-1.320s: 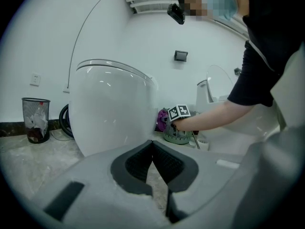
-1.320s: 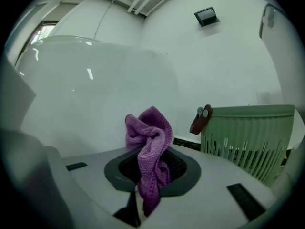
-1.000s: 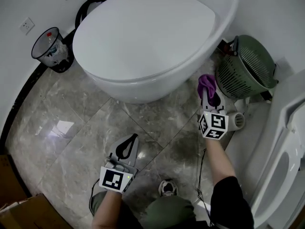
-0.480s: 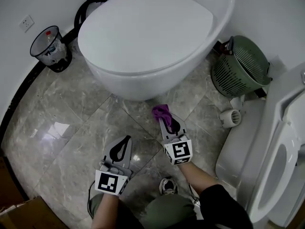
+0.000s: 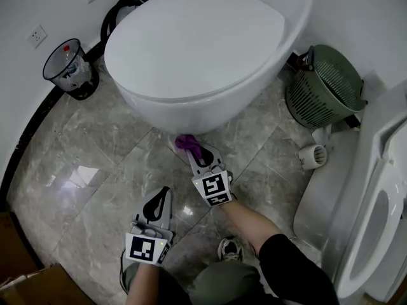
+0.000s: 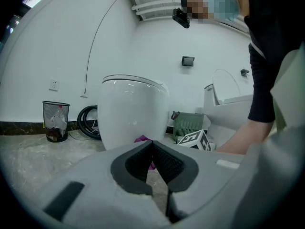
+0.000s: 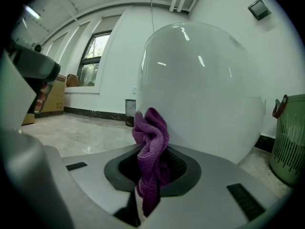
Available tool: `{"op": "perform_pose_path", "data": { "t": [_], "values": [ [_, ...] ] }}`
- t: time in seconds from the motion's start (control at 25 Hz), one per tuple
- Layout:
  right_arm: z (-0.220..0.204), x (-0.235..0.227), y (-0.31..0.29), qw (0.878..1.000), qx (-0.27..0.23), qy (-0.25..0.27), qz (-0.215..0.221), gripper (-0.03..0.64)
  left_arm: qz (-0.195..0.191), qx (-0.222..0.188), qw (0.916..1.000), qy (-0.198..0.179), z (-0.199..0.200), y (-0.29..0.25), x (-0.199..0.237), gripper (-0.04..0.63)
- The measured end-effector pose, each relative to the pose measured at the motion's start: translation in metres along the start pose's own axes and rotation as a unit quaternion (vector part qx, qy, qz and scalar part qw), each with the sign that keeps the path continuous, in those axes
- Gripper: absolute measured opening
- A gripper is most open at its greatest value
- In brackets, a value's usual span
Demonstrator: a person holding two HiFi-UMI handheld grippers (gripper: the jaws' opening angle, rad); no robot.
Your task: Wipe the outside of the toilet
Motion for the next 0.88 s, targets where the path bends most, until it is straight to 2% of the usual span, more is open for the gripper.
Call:
{"op": "perform_pose_path", "data": {
  "t": [0.2, 0.4, 0.68, 0.88],
  "values": [
    [-0.007, -0.041, 0.014, 0.999, -0.007, -0.021, -0.035, 0.067, -0.011, -0.003, 0.9999, -0.001, -0.001, -0.016, -0.008, 0.002],
    [-0.023, -0.104, 0.036, 0.993, -0.020, -0.064, -0.097, 0.067, -0.024, -0.006, 0.9997, 0.007, -0.004, -0.032, -0.017, 0.002],
    [-0.030, -0.207, 0.035, 0.975, -0.018, -0.099, -0.198, 0.067, -0.034, 0.006, 0.9993, 0.010, -0.011, -0.047, -0.018, 0.002],
    [-0.030, -0.258, 0.022, 0.957, -0.008, -0.134, -0.258, 0.067, -0.036, 0.011, 0.9993, 0.001, -0.011, -0.047, -0.018, 0.002]
  ]
}}
Point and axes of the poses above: the fingertips, and each gripper's own axes: y backward along the fingers, x to its left, z out of its top, the point moved 7 cm from there along y, backward along the fingers, and after that the axes turned 2 degrees about -y, right-handed, at the moved point
